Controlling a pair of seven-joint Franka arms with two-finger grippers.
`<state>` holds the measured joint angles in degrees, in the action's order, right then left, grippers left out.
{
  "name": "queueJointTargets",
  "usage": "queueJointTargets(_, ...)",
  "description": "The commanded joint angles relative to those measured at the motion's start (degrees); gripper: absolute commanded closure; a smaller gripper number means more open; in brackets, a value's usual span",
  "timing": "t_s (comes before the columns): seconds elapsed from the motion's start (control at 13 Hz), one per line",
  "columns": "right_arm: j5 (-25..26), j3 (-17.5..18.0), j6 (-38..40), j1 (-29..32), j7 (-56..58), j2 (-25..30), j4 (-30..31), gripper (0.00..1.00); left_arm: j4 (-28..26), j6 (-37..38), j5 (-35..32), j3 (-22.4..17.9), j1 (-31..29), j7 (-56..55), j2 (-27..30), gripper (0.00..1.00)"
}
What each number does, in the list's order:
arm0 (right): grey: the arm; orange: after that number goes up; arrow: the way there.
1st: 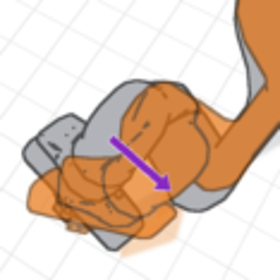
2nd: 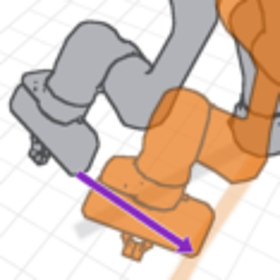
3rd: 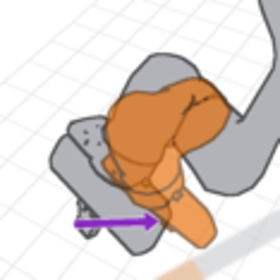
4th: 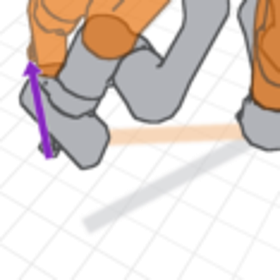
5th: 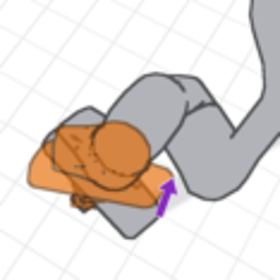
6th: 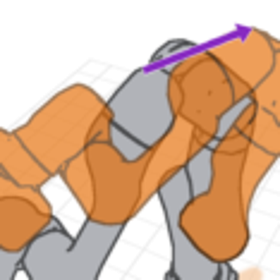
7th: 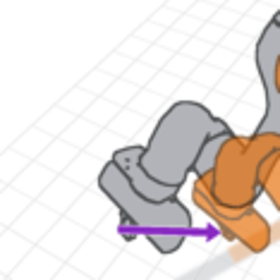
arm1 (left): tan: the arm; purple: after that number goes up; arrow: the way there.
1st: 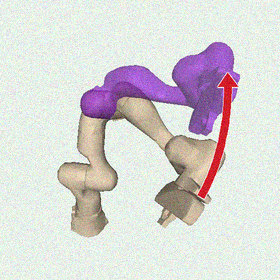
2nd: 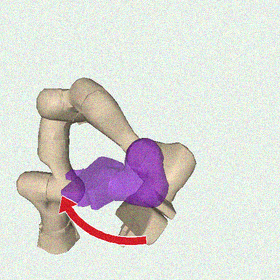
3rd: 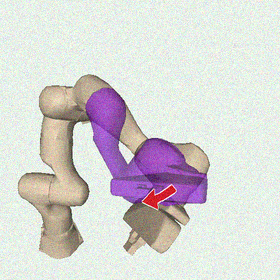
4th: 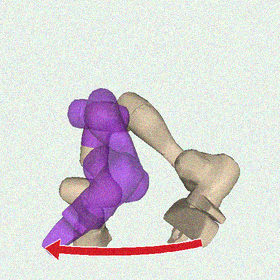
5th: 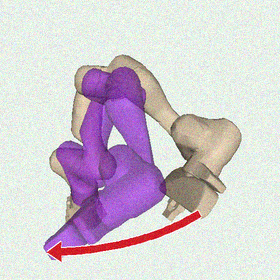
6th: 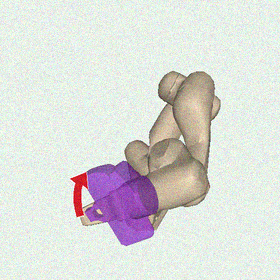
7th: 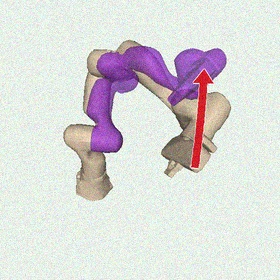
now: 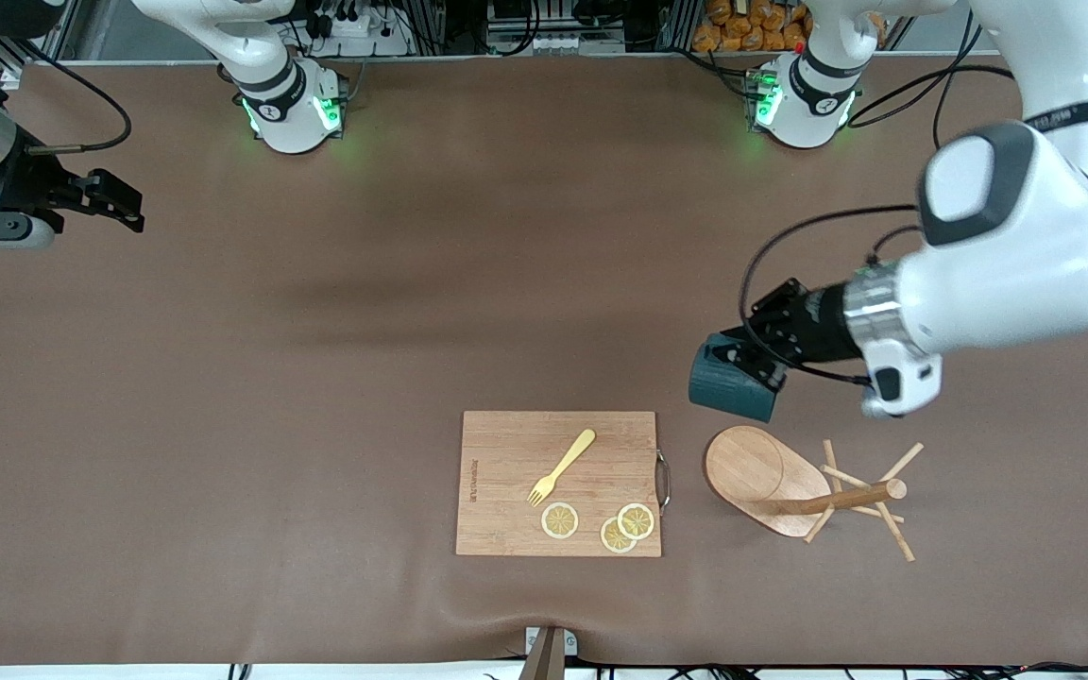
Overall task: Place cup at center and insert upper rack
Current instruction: 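Carry the mug with the left gripper to the wooden mug stand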
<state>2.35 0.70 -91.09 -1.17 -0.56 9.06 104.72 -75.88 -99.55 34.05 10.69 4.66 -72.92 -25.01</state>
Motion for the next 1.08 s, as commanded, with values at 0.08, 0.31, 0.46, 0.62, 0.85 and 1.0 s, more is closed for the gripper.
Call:
queueJointTargets(0.08,-1.0,0.7,-0.4,0.3,-0.3,-0.3,0.4,0.00,0.0,-0.5,8.8,0.7,-6.2,8.3,-3.6,1.00)
queueJointTargets(0.31,-1.0,0.6,-0.3,0.6,-0.2,-0.2,0.3,0.00,-0.1,-0.4,16.1,0.7,-8.4,12.1,-5.8,1.00)
queueJointTargets(0.46,-0.9,0.5,-0.4,0.7,-0.1,-0.3,0.3,0.00,-0.1,-0.4,18.8,0.7,-9.6,13.1,-6.6,1.00)
queueJointTargets(0.62,-0.9,0.5,-0.2,1.1,0.0,-0.3,0.4,0.00,-0.7,-0.4,22.0,0.7,-11.1,15.5,-7.7,1.00)
queueJointTargets(0.85,-0.9,0.5,-0.3,0.7,0.0,-0.4,0.5,0.00,-0.7,0.0,25.1,0.7,-13.9,18.4,-9.1,1.00)
queueJointTargets(1.0,-0.9,0.6,-0.3,0.6,-0.2,-0.4,0.4,0.00,-0.8,0.1,25.9,0.7,-14.2,19.3,-10.0,1.00)
